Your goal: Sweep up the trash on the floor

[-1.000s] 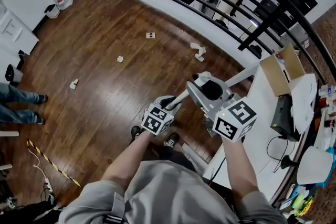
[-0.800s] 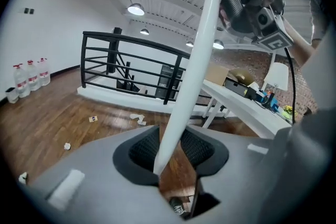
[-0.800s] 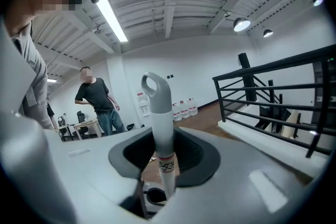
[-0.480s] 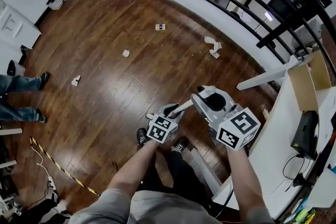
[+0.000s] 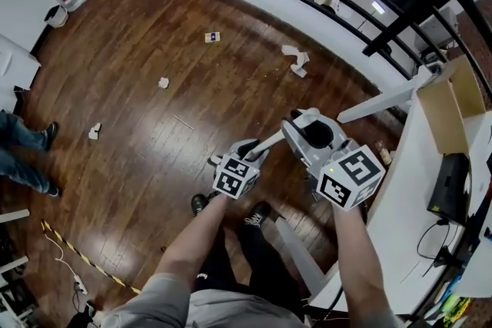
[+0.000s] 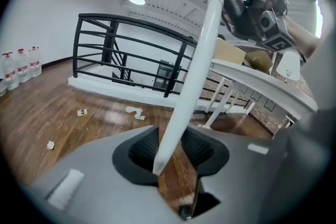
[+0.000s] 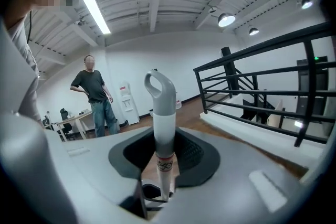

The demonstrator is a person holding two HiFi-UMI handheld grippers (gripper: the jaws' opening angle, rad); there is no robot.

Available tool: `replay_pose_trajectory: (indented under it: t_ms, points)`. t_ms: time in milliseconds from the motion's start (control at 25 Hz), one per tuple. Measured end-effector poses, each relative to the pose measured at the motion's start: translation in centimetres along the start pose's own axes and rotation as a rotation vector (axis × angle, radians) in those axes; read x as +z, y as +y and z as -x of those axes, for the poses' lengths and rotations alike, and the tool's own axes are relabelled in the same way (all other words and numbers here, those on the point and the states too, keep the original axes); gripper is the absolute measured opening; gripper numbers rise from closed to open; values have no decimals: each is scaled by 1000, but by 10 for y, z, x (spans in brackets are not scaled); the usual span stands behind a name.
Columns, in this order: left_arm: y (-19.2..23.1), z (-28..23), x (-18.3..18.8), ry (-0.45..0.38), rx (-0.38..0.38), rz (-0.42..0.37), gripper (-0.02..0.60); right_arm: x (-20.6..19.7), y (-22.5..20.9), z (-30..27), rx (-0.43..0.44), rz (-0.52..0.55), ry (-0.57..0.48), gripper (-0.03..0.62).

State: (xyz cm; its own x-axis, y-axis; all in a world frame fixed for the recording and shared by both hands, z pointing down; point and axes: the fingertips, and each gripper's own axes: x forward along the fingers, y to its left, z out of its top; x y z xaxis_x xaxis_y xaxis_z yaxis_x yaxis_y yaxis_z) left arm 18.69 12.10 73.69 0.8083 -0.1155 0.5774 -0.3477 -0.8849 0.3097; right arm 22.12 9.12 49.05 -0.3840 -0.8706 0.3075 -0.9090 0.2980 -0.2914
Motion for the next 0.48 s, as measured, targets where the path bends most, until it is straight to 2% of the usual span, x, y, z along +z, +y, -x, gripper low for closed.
replay_pose_trajectory:
  t_ms: [200,480]
  points:
    - [-12,-36,33,8,-62,-61,135,13,-32,22,-85,12,-16,94]
    - [-17,-77,80,-1,-112,-131,138,34,-59,37,-176,53,-21,94]
